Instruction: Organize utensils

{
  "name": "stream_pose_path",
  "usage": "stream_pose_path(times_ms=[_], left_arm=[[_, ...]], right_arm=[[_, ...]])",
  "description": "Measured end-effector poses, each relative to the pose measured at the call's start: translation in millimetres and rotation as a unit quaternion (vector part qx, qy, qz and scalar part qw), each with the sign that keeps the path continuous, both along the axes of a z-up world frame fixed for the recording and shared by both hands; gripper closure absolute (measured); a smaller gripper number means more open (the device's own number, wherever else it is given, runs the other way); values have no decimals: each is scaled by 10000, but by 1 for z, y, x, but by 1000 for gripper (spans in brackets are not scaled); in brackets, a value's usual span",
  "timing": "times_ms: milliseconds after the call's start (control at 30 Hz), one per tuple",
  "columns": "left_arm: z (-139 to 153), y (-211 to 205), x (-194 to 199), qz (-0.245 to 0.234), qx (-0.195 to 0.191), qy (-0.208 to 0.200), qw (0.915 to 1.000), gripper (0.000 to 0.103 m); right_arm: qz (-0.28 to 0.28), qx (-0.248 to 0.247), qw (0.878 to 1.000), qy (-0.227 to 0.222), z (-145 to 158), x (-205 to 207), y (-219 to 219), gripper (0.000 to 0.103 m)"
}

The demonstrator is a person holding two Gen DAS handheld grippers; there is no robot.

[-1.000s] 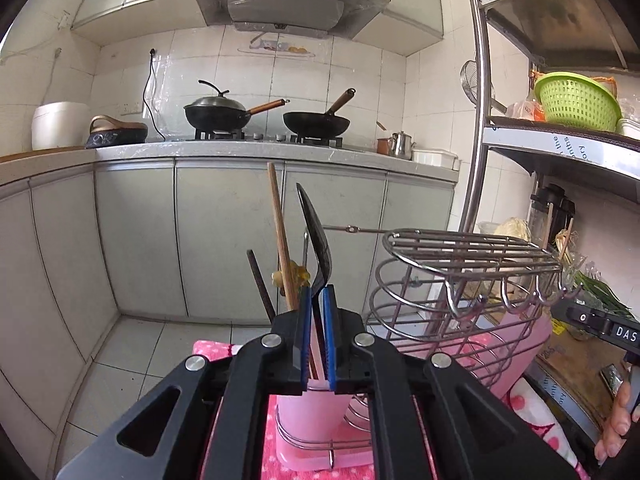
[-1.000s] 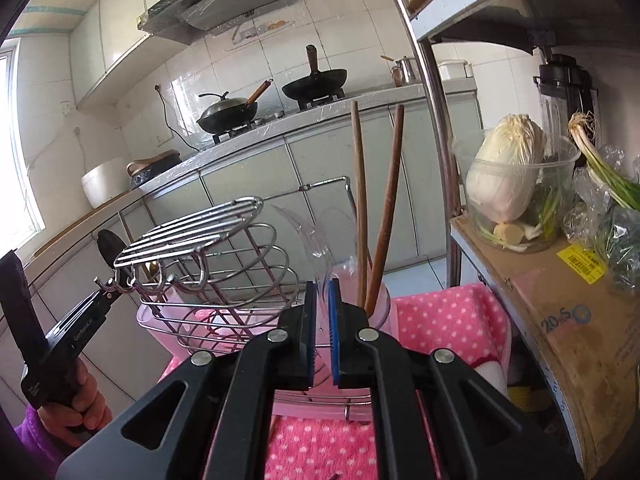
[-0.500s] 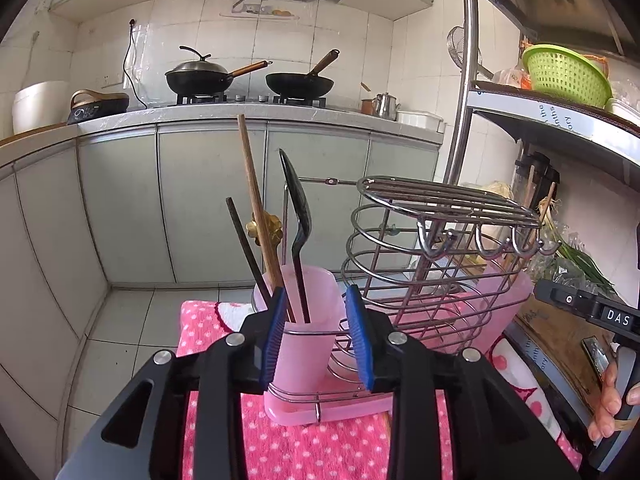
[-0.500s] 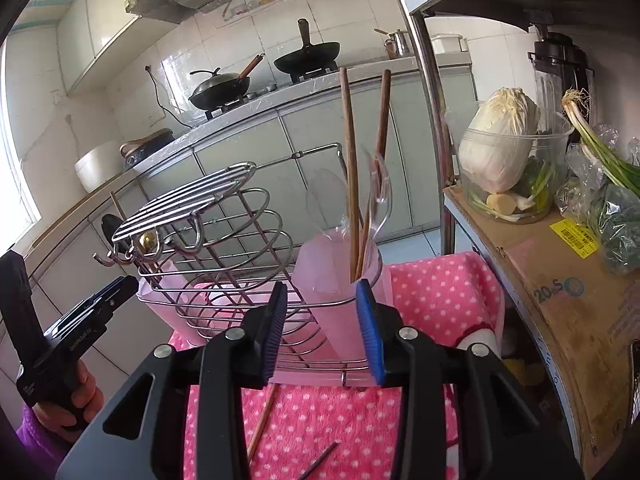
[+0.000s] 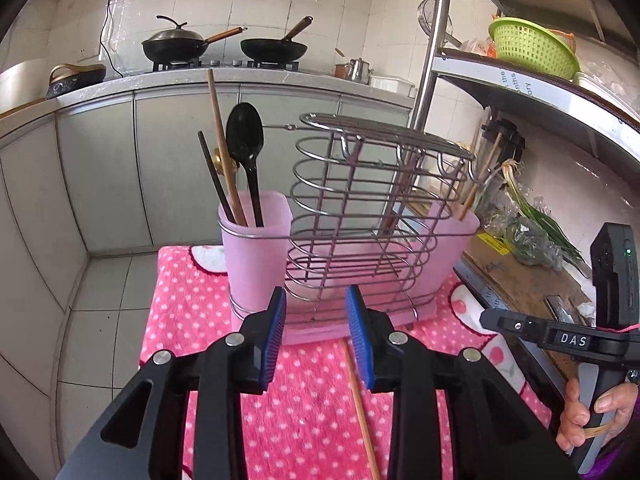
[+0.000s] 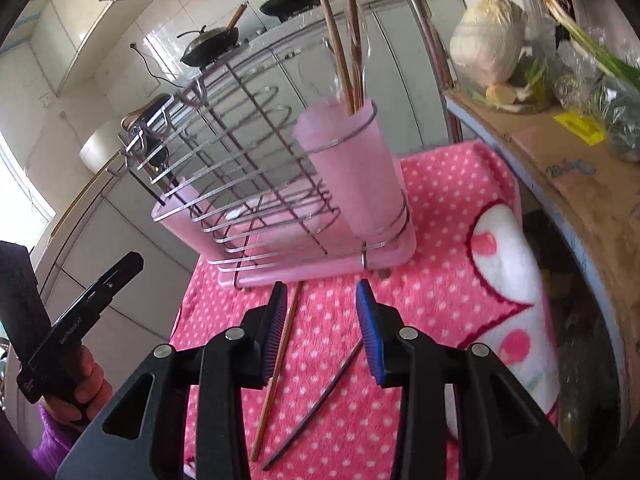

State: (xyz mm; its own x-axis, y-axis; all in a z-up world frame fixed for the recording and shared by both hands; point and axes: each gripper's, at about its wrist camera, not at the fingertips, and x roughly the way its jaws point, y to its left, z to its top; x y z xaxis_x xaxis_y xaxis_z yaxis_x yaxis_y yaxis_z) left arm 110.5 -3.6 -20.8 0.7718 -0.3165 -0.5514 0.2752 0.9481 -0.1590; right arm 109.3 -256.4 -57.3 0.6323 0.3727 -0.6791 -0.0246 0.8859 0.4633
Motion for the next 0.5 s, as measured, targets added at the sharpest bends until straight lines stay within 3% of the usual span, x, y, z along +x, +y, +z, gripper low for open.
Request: stream_pose_path(times_ms=[100,300,433,500], left_arm=[[-8,-5,-6,-69,6,99,9999,73],[-23,-8,-16,-138,19,204,9997,73],[-30,-1,-23,-168,-21,232,9996,73],[-34,1,-25,-177,-38,254,9995,73]], right_arm=[[18,351,9978,568,-21,-1,2,67],[-88,575,9841,1677,-62,6,16,67],[-209,633,9760,2073,-81,11,23,67],[-287,599,9734,2193,-88,13,26,74]])
